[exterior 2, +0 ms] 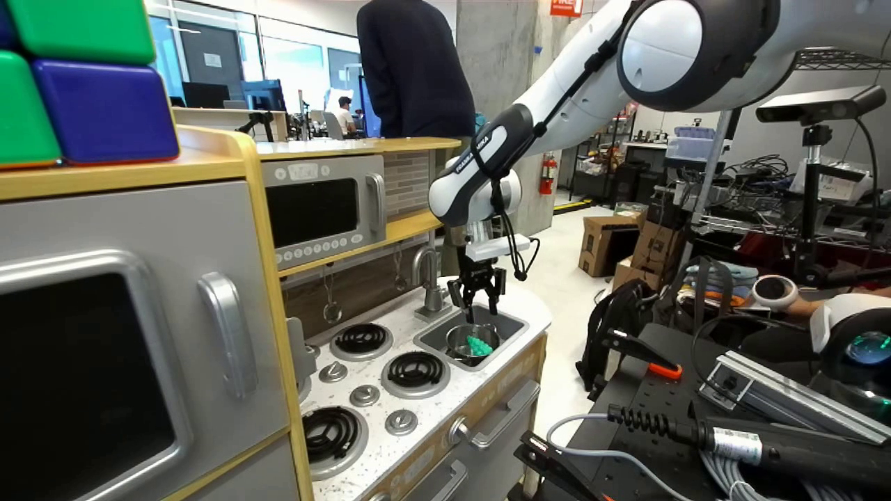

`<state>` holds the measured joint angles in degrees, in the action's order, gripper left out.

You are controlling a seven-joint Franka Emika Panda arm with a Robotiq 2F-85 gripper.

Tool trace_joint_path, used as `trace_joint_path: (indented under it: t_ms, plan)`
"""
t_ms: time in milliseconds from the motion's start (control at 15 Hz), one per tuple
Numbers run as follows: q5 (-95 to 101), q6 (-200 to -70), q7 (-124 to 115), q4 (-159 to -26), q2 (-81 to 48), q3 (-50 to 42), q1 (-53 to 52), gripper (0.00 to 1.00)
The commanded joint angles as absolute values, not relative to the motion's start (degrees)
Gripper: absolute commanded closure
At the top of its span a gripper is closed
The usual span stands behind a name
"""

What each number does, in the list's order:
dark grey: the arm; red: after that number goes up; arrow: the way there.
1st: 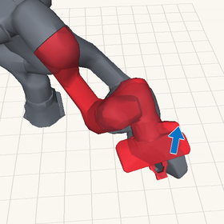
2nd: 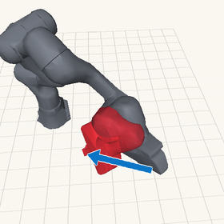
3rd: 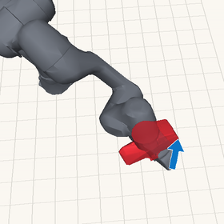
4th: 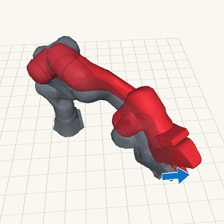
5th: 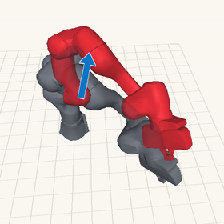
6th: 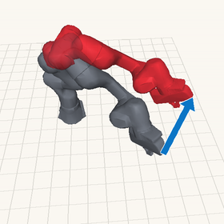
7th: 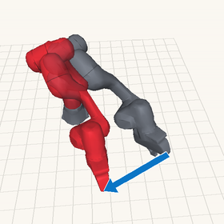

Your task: Pick the object on the stove and put it in the pot in the sink

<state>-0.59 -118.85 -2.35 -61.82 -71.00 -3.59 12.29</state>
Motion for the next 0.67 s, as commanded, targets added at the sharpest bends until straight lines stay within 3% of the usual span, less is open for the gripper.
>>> trace_joint_path:
  t_ms: [0, 533, 600]
  plan:
    - [-2.8, -115.9, 2.9, -59.4, -71.4, -0.4, 13.1, 0.02]
    - [-2.5, -116.4, 24.0, -83.7, -51.7, 6.7, 14.8, 0.00]
    - [-1.9, -117.1, 18.9, -75.0, -58.6, 4.3, 12.3, 0.00]
